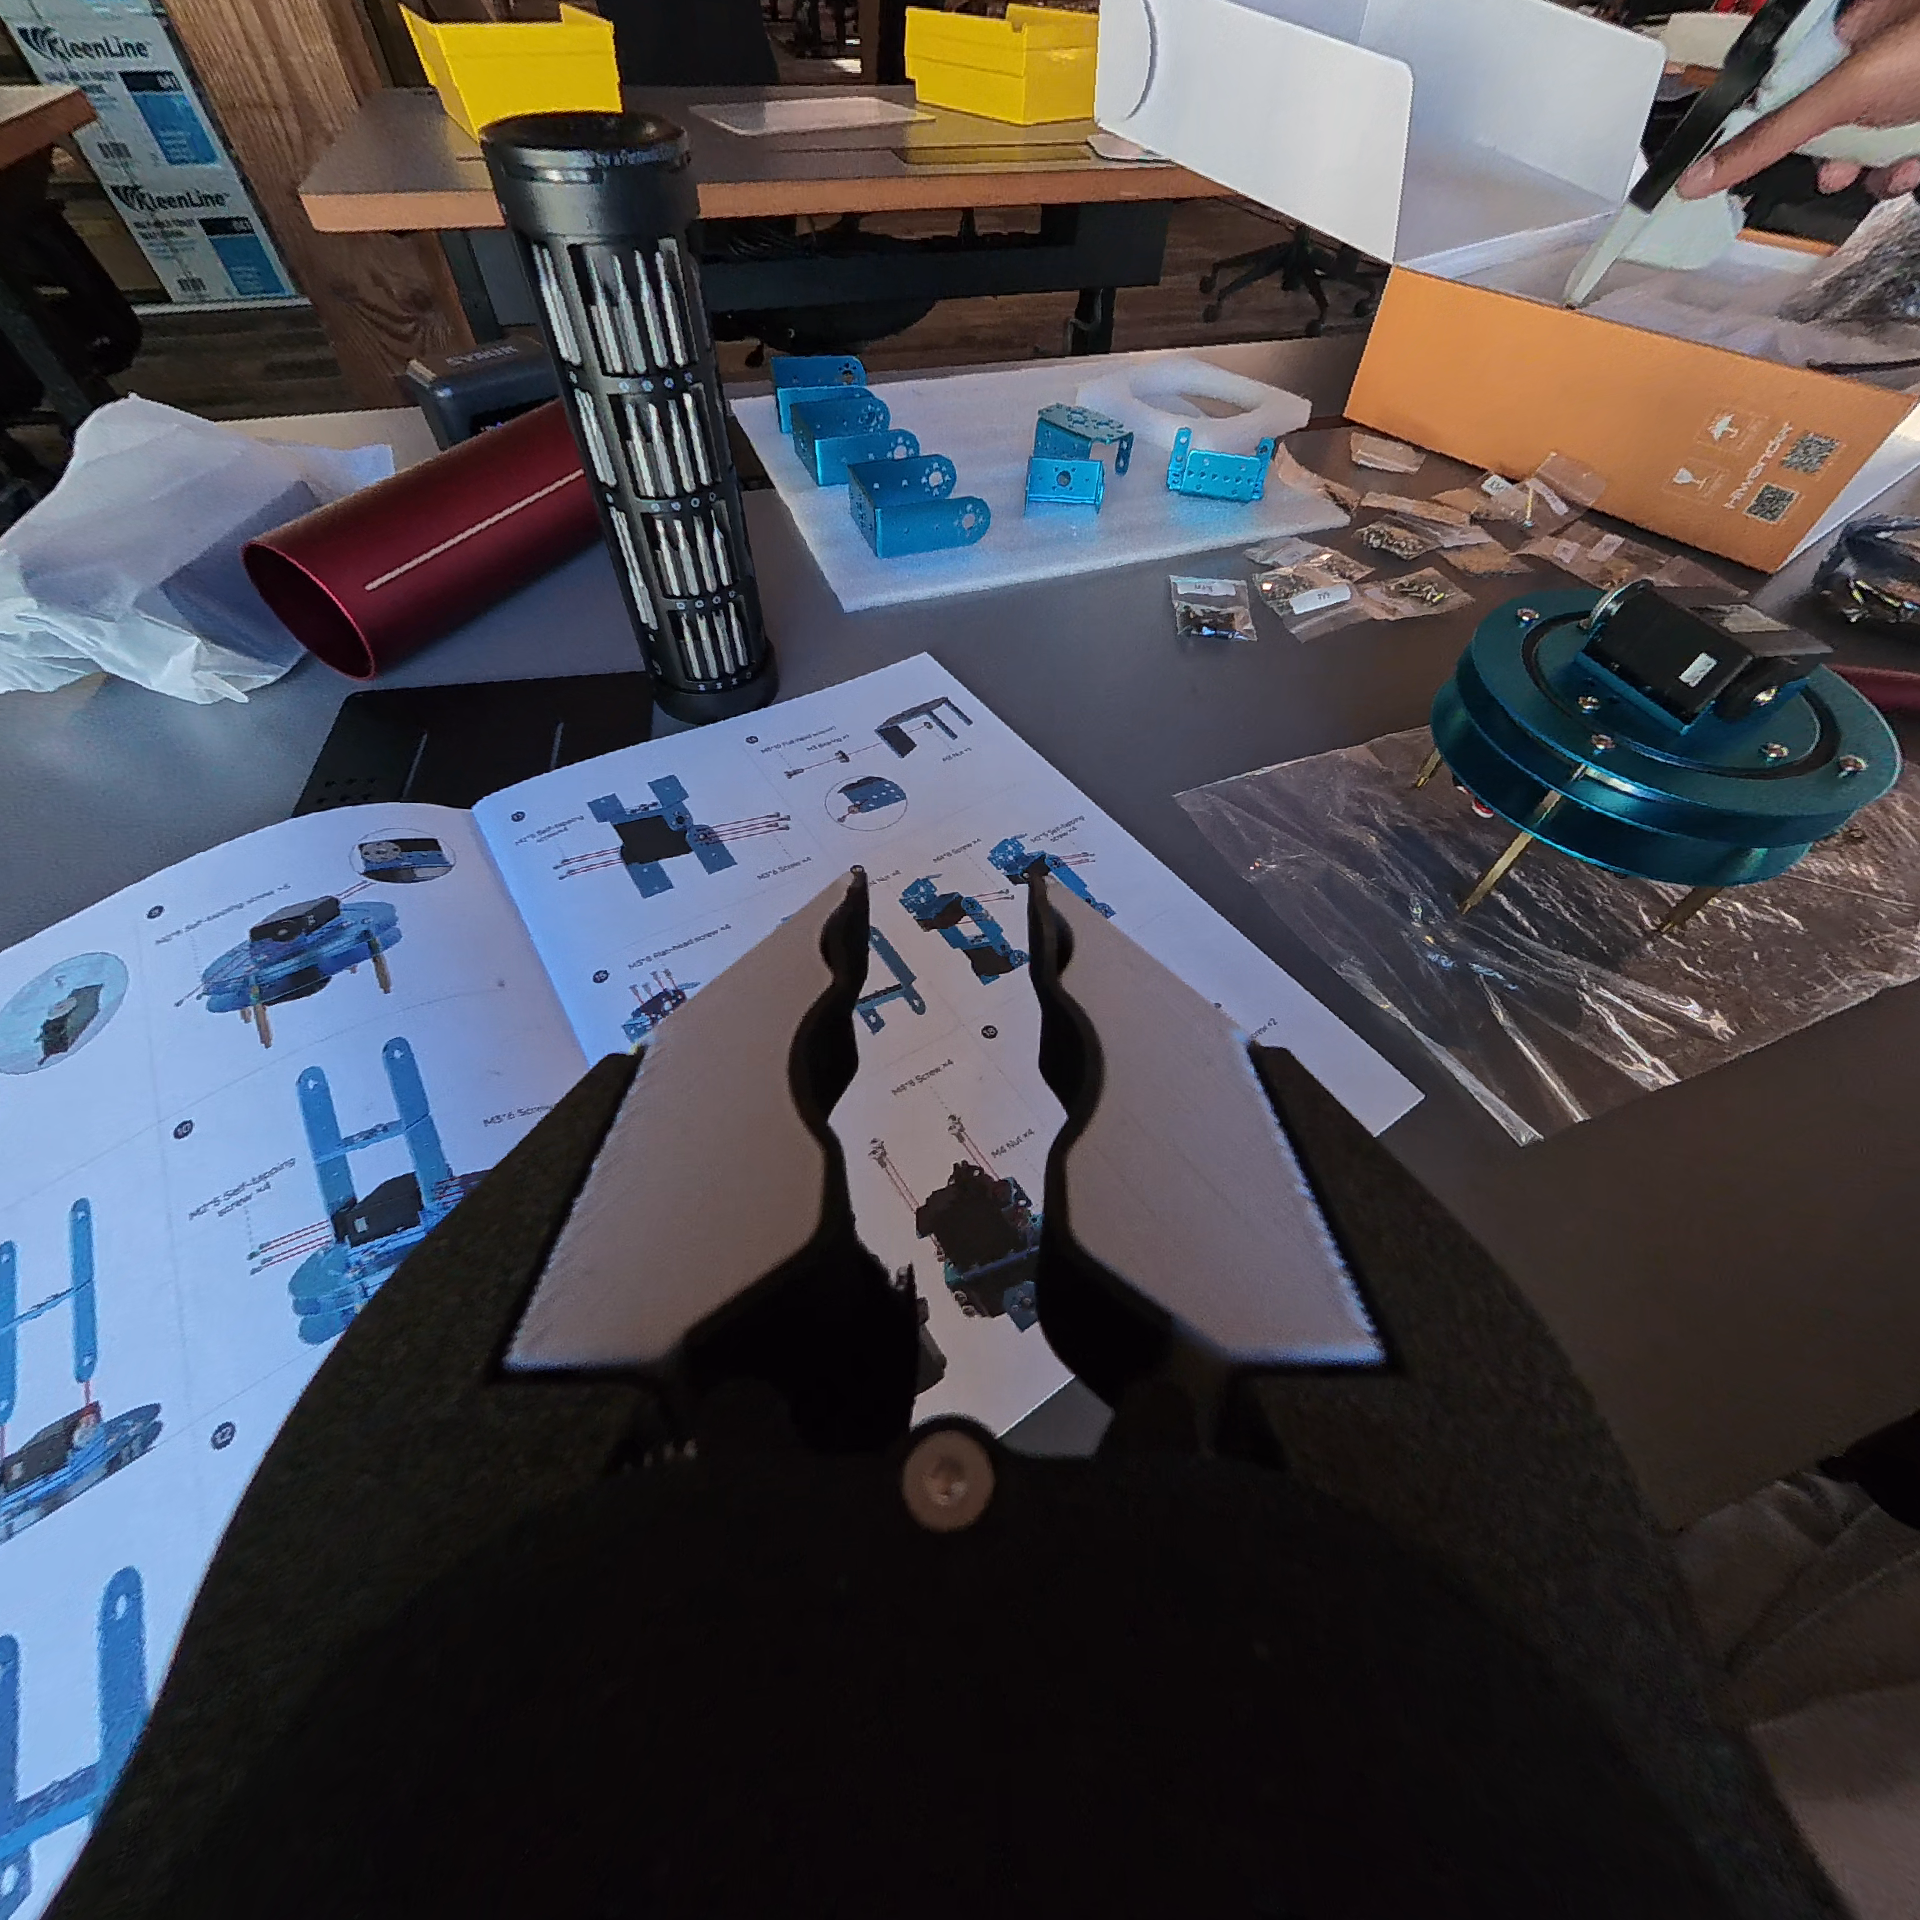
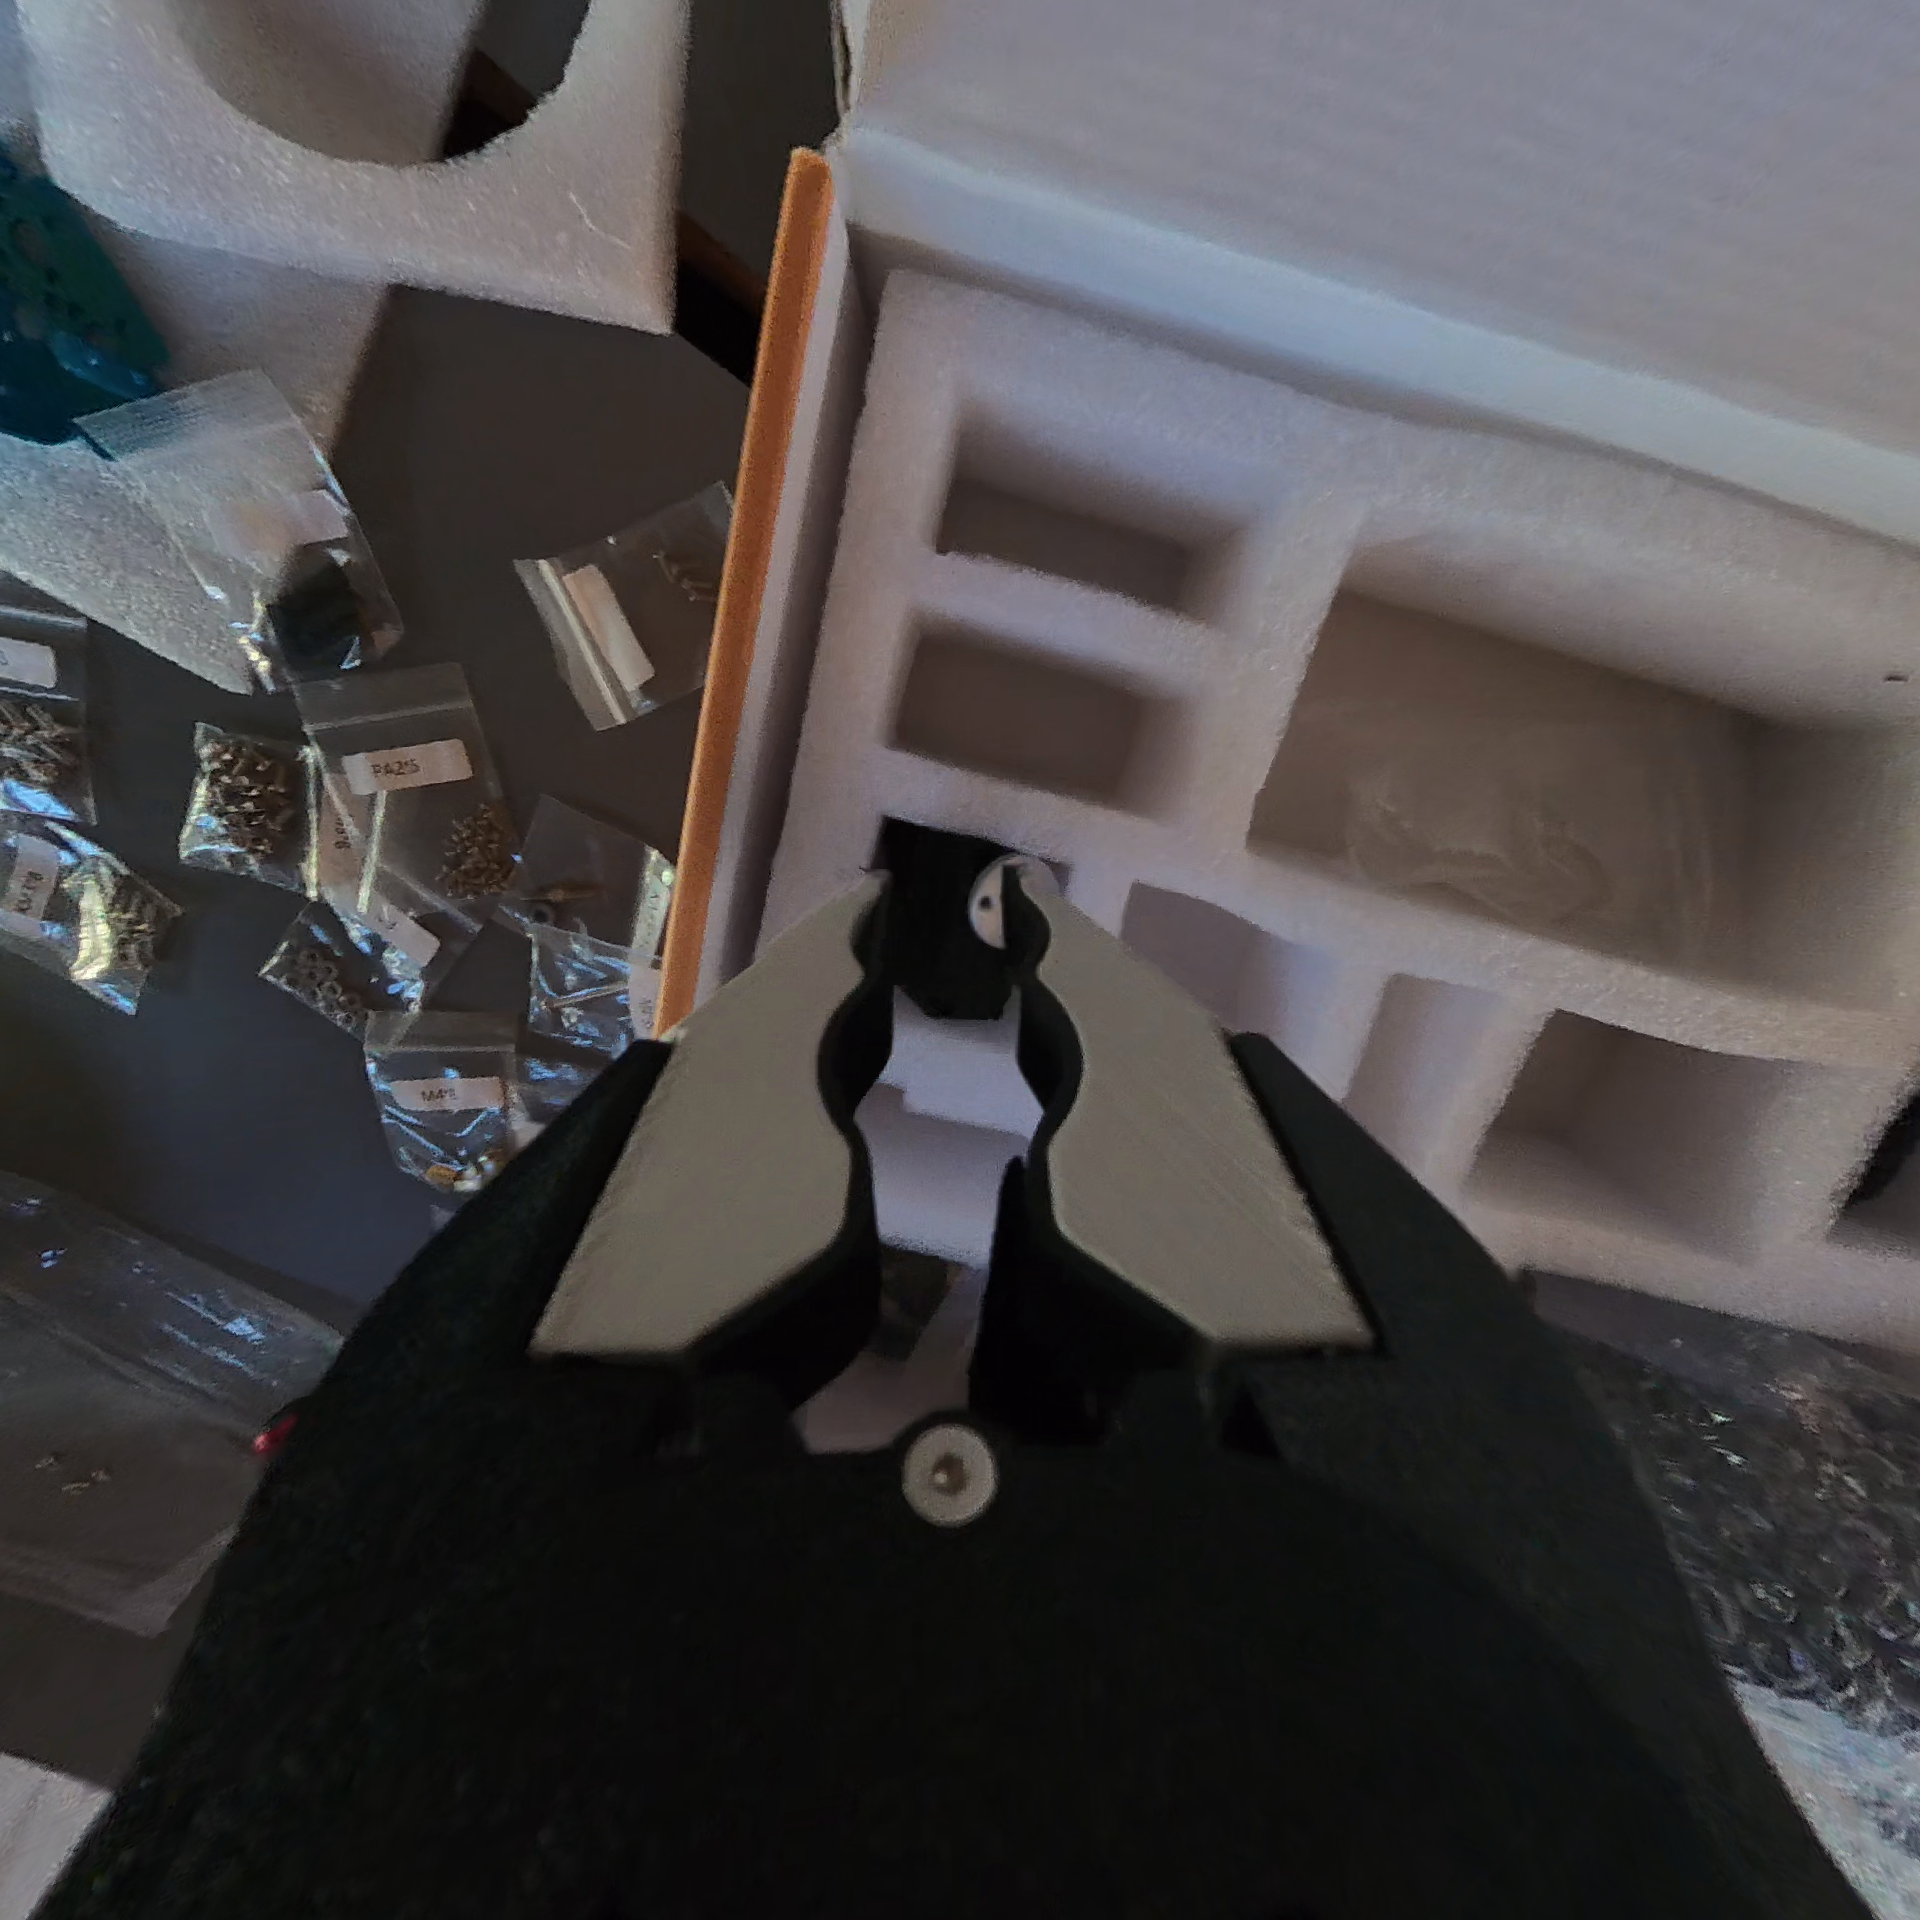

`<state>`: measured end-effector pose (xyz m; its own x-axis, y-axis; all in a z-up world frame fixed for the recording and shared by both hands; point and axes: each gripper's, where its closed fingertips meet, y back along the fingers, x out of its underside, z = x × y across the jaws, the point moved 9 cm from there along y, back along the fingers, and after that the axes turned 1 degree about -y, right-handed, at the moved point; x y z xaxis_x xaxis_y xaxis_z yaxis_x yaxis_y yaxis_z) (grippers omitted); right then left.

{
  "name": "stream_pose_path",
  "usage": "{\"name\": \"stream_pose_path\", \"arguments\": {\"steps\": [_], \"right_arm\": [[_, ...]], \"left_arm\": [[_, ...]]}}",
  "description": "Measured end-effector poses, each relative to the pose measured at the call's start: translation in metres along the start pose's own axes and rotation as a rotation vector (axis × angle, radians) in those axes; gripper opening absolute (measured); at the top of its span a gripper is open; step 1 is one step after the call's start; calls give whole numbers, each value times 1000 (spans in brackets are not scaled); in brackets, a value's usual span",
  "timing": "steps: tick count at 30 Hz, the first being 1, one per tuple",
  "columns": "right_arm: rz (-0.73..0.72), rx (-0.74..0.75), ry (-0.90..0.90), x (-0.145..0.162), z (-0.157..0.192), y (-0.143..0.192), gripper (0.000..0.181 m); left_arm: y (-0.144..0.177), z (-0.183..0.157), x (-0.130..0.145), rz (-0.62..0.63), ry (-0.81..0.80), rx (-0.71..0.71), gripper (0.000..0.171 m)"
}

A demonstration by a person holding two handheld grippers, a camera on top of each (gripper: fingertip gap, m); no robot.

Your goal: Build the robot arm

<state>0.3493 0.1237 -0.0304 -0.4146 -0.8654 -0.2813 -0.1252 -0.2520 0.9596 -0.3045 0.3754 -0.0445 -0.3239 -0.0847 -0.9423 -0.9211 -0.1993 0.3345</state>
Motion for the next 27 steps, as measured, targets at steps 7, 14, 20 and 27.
{"name": "stream_pose_path", "arguments": {"steps": [7,14,20,27], "right_arm": [[45,139,94,1,2,-9,6],[17,272,161,6,14,-6,2],[-48,383,214,8,21,8,0],[-67,537,290,13,35,21,0]], "left_arm": [[2,5,-1,-9,11,-11,30],[2,6,1,-8,13,-19,30],[0,7,2,-4,13,-17,30],[-2,3,3,-1,10,-8,30]]}}
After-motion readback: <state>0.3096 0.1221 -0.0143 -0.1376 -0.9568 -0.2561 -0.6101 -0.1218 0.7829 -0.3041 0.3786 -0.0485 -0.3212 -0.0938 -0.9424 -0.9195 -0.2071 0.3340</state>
